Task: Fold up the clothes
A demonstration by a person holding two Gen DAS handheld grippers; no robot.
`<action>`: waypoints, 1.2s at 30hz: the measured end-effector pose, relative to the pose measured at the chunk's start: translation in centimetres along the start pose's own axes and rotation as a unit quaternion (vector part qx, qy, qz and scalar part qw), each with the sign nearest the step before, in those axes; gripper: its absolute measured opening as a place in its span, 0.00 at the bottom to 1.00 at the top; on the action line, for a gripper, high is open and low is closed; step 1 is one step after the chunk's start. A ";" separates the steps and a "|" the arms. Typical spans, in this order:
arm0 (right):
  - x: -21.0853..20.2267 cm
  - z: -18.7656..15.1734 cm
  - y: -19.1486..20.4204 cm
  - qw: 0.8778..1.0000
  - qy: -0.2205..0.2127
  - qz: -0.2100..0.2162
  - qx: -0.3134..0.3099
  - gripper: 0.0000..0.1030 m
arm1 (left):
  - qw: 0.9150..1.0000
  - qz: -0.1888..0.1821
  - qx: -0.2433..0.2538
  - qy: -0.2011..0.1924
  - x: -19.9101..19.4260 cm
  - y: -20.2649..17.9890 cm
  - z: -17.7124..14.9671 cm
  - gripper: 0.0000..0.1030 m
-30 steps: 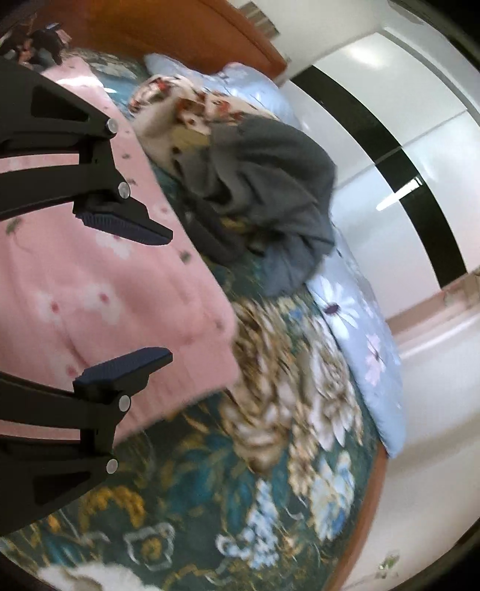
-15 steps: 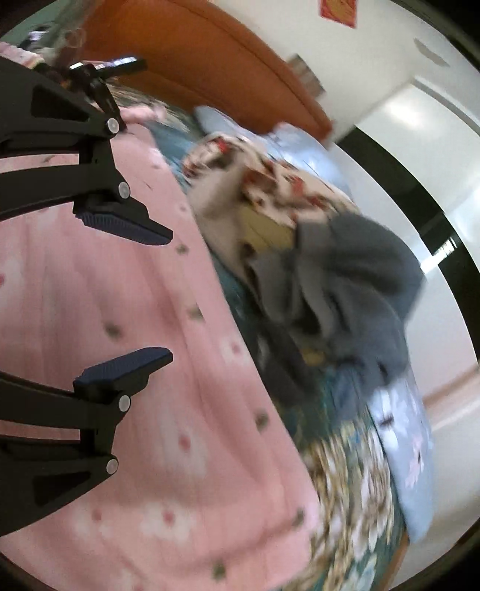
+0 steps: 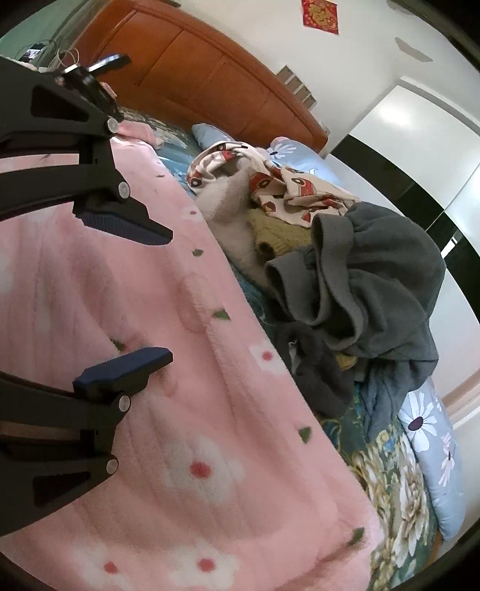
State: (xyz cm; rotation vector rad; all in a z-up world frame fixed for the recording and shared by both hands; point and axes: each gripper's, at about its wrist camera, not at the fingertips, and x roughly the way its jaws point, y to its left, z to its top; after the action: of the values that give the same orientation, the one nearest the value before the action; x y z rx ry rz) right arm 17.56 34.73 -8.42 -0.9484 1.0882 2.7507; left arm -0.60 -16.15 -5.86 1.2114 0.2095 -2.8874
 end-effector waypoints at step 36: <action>0.8 -0.3 0.1 1.000 0.014 -0.019 -0.002 0.58 | 0.935 0.078 -0.333 -0.093 -13.3 19.0 -7.1 0.41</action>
State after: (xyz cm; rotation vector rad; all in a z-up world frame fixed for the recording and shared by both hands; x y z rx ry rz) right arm 17.08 34.33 -8.99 -1.0012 1.0593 2.7186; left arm 14.80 -34.73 -3.66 0.7786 0.9428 -2.4312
